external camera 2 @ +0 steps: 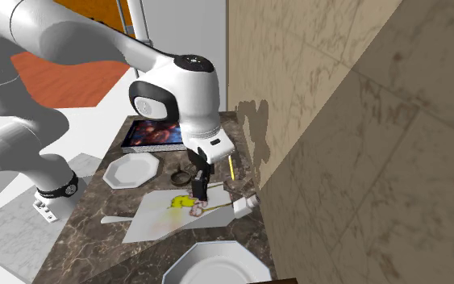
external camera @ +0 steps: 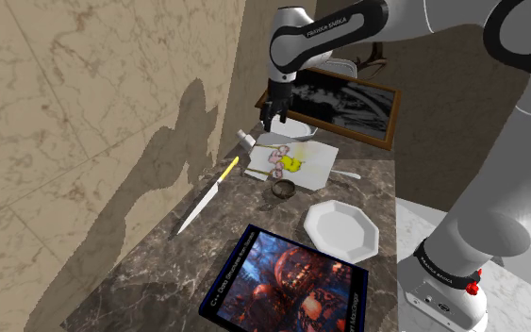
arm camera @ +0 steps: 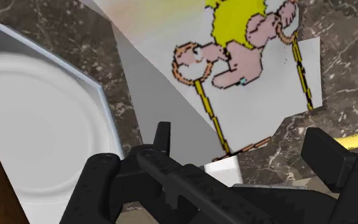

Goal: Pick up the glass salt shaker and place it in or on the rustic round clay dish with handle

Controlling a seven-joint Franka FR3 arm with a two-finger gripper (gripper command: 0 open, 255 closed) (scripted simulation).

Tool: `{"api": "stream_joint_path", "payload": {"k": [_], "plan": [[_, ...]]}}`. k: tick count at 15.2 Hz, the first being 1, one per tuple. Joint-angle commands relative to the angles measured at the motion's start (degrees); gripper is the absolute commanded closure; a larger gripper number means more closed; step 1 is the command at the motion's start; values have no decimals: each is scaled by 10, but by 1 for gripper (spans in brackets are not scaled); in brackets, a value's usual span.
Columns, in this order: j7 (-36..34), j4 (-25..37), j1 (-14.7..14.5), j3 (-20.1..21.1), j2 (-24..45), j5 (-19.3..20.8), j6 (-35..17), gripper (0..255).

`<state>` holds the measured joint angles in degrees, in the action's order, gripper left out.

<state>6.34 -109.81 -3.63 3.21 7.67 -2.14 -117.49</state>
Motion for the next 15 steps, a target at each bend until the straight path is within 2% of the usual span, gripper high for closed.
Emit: {"api": "stream_joint_path", "payload": {"k": [1, 9, 15], "plan": [[8, 48, -2, 2, 47, -1, -3, 0], [30, 238, -13, 14, 218, -1, 2, 0], [30, 220, -15, 14, 237, -1, -35, 0]]}}
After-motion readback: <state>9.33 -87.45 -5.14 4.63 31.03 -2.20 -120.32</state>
